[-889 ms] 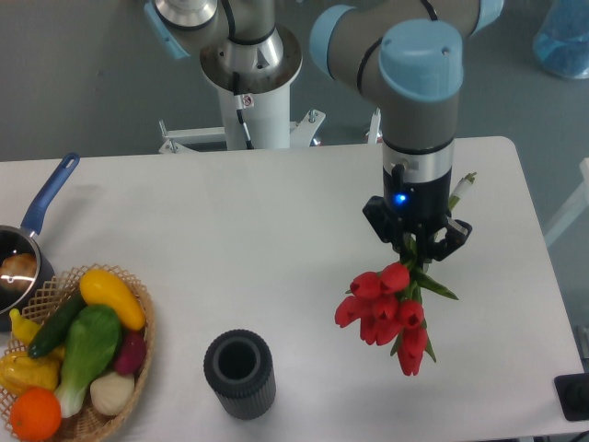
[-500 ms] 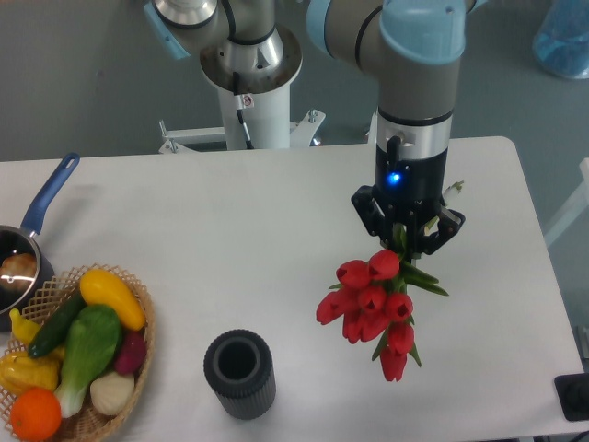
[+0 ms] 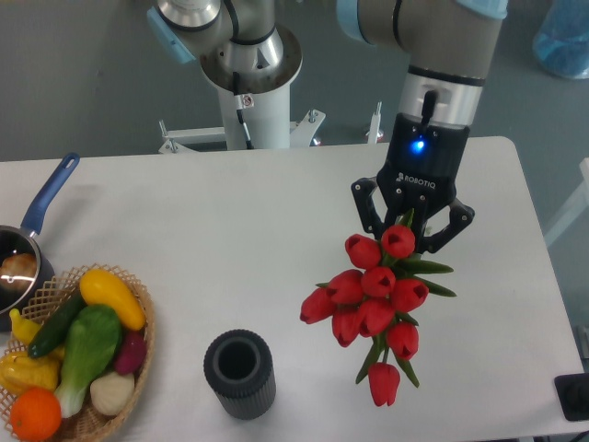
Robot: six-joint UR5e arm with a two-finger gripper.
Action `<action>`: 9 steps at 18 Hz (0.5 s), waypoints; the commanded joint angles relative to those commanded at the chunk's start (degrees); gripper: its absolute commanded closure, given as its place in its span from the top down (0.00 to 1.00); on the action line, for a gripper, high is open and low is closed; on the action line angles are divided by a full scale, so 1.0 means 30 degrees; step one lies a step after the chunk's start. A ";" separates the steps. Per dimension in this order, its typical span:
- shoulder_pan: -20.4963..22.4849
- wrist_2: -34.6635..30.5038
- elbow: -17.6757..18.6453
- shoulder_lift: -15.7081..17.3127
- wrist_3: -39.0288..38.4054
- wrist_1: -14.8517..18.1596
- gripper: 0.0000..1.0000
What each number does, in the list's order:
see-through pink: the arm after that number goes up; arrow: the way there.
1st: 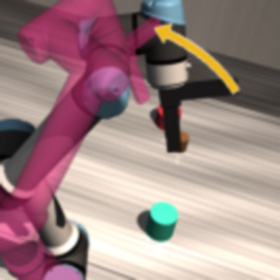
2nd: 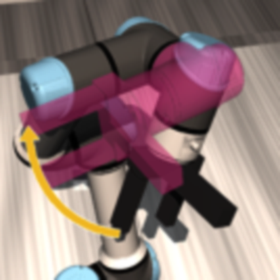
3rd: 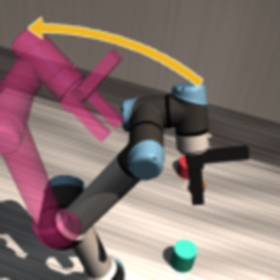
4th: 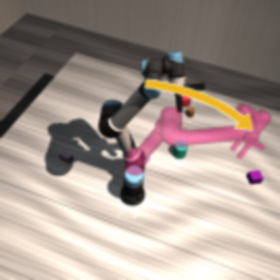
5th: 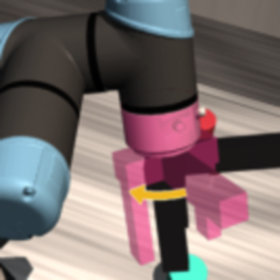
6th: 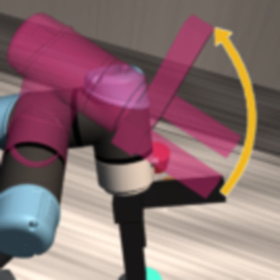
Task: Insert the flowers into the vase
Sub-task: 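Carry the red tulip bunch with the gripper over the grey vase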
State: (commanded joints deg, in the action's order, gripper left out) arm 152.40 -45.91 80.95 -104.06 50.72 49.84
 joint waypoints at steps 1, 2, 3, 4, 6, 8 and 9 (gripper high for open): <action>0.0000 0.0995 0.0000 0.0000 -0.0178 -0.0001 0.00; 0.0029 0.1905 0.0000 0.0000 -0.0237 -0.0031 0.00; 0.0029 0.2842 0.0000 0.0000 -0.0296 -0.0031 0.00; 0.0029 0.3576 0.0000 0.0000 -0.0471 -0.0031 0.00; -0.0029 0.4459 0.0029 0.0000 -0.0648 -0.0031 0.00; -0.0117 0.4842 0.0000 -0.0029 -0.0619 -0.0031 0.00; -0.0175 0.4872 0.0000 -0.0030 -0.0619 -0.0031 0.00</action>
State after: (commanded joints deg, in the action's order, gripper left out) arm 151.88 -31.29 80.95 -104.15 48.87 49.75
